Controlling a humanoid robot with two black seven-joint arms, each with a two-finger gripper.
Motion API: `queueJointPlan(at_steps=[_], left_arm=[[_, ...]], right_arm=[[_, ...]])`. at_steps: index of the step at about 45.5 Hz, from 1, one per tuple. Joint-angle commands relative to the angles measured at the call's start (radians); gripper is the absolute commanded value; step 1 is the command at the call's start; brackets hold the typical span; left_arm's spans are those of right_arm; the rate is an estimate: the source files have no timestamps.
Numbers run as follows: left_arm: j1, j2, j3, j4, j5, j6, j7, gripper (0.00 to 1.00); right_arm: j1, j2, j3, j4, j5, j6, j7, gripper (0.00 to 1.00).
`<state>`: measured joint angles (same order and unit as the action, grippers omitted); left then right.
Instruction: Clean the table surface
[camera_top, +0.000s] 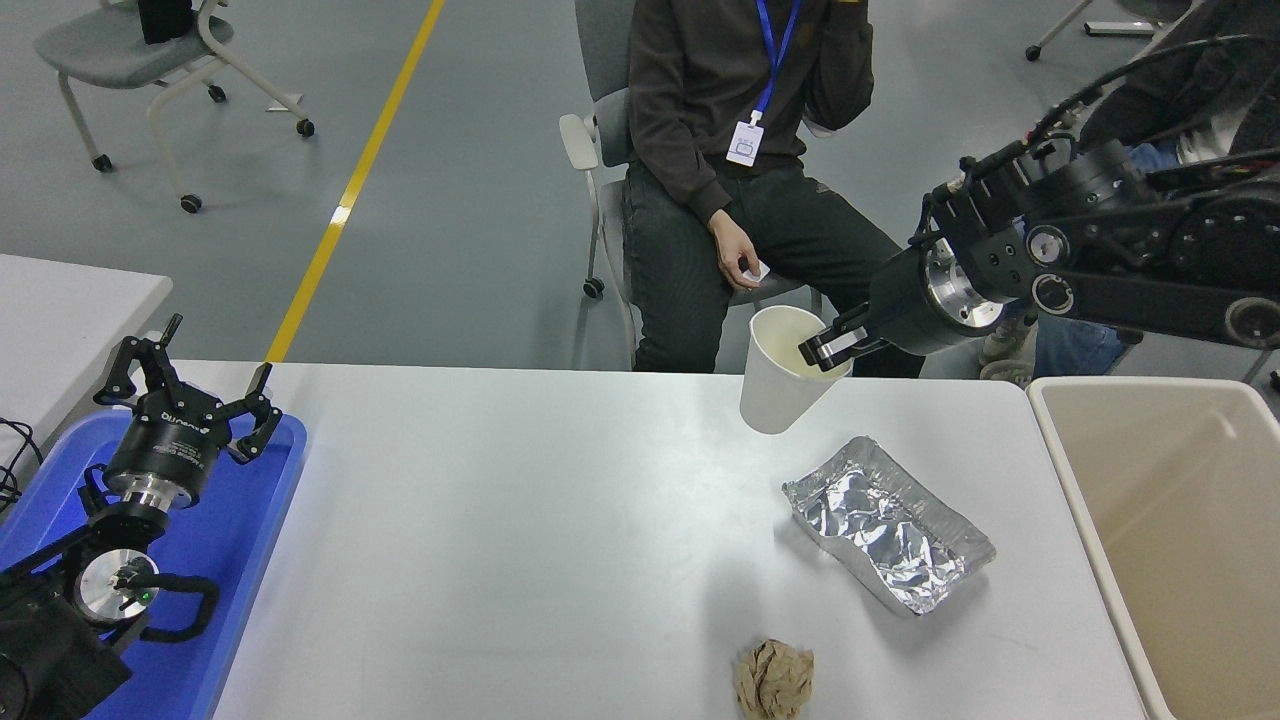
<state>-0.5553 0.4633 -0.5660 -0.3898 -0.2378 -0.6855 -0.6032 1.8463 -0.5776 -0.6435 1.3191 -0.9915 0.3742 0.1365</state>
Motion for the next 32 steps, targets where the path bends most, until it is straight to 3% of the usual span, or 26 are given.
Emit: queueJointPlan(at_steps=[1, 21, 32], left_arm=[[0.000, 0.000, 0.000, 0.000, 0.000, 0.000, 0.000, 1.00], [0.000, 0.000, 0.000, 0.000, 0.000, 0.000, -0.001, 1.00], [0.000, 0.000, 0.000, 0.000, 0.000, 0.000, -0.001, 1.00]], right_arm=[[-0.050, -0.136, -0.001, 0.000, -0.047, 0.000, 0.002, 0.00], [-0.125, -0.447, 0.019, -0.001, -0.090, -0.011, 0.005, 0.00], [-0.196, -0.544, 0.021, -0.064, -0.102, -0.014, 0.035, 0.00]])
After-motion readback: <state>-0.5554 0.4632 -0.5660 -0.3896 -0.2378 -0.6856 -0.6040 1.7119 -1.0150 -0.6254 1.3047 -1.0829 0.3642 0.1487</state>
